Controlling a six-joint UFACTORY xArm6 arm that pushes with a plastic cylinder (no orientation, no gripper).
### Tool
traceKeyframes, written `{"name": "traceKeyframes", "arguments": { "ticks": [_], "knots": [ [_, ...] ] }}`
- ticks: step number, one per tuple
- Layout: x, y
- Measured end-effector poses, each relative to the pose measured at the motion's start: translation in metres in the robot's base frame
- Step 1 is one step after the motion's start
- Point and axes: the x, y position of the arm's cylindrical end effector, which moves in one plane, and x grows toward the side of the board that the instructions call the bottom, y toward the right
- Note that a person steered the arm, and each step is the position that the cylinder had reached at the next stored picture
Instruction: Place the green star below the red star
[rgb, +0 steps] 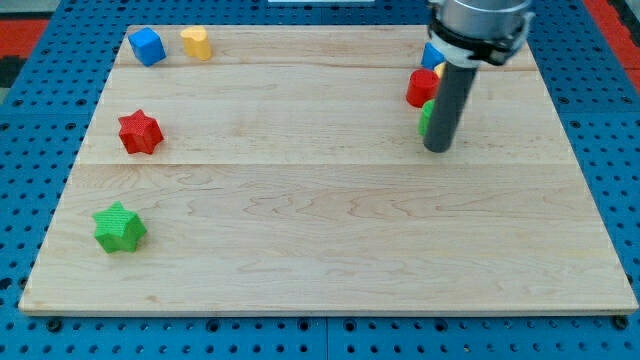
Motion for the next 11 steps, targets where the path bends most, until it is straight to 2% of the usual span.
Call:
{"name": "traceKeyframes", "arguments": {
  "ticks": [2, 3, 4, 6, 7, 8, 9, 11],
  "knots": [
    [-0.045, 0.007],
    [0.003, -0.005],
    [0.091, -0.025],
    [0.195, -0.142],
    [0.209, -0.225],
    [0.196, -0.316],
    [0.157, -0.351],
    [0.072, -0.321]
  ]
}}
